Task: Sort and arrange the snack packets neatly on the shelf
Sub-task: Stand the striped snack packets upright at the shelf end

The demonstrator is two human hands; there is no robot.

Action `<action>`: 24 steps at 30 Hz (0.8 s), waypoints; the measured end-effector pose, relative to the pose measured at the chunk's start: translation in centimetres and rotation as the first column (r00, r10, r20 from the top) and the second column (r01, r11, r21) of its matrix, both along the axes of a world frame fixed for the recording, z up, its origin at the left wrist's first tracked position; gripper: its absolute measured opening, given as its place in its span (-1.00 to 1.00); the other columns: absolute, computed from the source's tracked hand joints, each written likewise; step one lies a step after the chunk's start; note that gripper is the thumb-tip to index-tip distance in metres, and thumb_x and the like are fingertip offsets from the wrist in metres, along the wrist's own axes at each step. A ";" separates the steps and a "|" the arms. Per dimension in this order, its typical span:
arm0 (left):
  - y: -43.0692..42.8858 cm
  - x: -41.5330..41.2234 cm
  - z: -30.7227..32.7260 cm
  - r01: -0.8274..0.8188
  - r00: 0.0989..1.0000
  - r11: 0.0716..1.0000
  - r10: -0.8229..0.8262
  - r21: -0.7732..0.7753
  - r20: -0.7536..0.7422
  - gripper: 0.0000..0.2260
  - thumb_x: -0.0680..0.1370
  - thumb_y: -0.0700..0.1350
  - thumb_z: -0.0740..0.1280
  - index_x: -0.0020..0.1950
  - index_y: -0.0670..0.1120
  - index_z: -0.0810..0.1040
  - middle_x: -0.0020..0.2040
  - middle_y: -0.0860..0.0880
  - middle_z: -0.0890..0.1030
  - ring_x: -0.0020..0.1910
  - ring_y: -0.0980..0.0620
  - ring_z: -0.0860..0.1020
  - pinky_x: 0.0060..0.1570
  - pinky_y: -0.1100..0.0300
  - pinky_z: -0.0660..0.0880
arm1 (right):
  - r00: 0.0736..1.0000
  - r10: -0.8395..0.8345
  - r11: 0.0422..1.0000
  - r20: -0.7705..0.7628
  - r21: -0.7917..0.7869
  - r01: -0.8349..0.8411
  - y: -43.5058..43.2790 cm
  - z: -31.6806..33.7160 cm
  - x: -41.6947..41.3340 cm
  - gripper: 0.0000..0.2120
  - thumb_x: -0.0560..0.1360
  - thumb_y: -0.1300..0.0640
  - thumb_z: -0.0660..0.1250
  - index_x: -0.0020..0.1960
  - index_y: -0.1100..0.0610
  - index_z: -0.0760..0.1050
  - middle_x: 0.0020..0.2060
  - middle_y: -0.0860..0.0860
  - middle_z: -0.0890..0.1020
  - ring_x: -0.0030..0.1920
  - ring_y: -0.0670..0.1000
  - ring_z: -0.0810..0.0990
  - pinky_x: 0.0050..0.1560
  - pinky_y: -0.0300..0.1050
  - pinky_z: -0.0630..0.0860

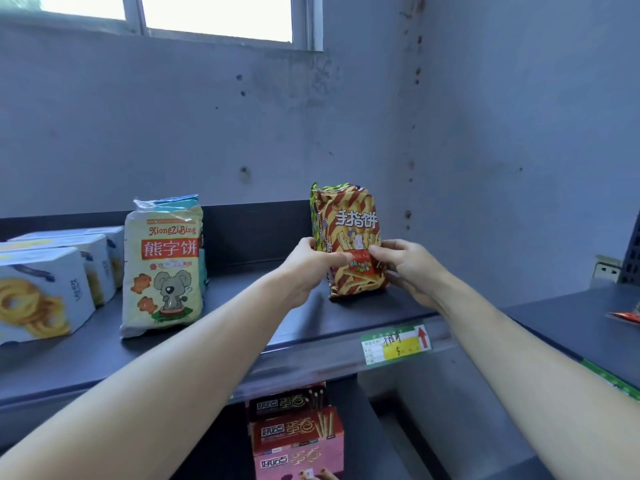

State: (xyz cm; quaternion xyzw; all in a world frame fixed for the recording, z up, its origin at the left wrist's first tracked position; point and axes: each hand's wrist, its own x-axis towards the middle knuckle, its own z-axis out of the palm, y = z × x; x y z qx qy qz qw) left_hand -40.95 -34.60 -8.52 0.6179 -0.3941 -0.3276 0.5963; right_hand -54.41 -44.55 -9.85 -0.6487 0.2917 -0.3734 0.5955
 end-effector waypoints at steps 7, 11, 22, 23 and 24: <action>-0.8 -0.8 0.3 0.088 0.996 0.995 -0.086 0.056 -0.034 -0.67 0.56 -0.20 0.31 0.31 -0.09 0.41 -0.04 0.04 0.61 -0.17 0.15 0.58 -0.32 0.30 0.42 | 0.995 0.096 0.994 -0.020 0.059 -0.094 -0.4 0.2 0.2 -0.58 0.59 0.14 0.22 0.41 0.25 0.30 0.07 0.08 0.62 -0.05 -0.02 0.63 -0.15 -0.20 0.55; -1.2 -1.2 -0.1 0.095 0.994 0.995 -0.093 0.032 -0.049 -0.59 0.56 -0.28 0.27 0.39 -0.06 0.35 0.03 0.01 0.61 -0.16 0.12 0.60 -0.42 0.33 0.52 | 0.988 0.152 0.986 -0.011 0.073 -0.150 -0.7 0.1 0.4 -0.68 0.60 0.13 0.21 0.32 0.20 0.39 0.02 0.05 0.64 -0.02 0.02 0.63 -0.03 -0.09 0.57; -3.2 -1.4 -0.7 0.005 0.999 1.000 -0.004 0.018 -0.050 -0.57 0.50 -0.30 0.33 0.34 -0.14 0.32 0.19 -0.15 0.57 0.12 -0.14 0.59 0.13 -0.03 0.54 | 0.983 0.185 0.982 0.000 0.036 -0.185 -1.9 0.0 1.4 -0.69 0.58 0.15 0.24 0.30 0.18 0.38 0.11 0.10 0.60 0.09 0.12 0.60 0.10 -0.01 0.53; -3.2 -1.4 -0.7 0.004 0.999 1.000 -0.003 0.023 -0.044 -0.58 0.50 -0.30 0.34 0.33 -0.15 0.33 0.19 -0.15 0.57 0.12 -0.15 0.59 0.15 -0.04 0.53 | 0.983 0.181 0.983 0.004 0.028 -0.182 -1.9 -0.1 1.4 -0.70 0.57 0.14 0.25 0.28 0.16 0.39 0.08 0.09 0.61 0.07 0.11 0.60 0.08 -0.02 0.53; -3.1 -1.4 -0.7 0.009 0.999 1.000 -0.008 0.028 -0.040 -0.58 0.50 -0.30 0.34 0.33 -0.15 0.33 0.19 -0.16 0.57 0.12 -0.15 0.59 0.16 -0.05 0.52 | 0.985 0.173 0.985 0.011 0.015 -0.173 -2.0 -0.2 1.5 -0.71 0.57 0.13 0.26 0.26 0.15 0.39 0.06 0.07 0.62 0.06 0.09 0.60 0.08 -0.02 0.53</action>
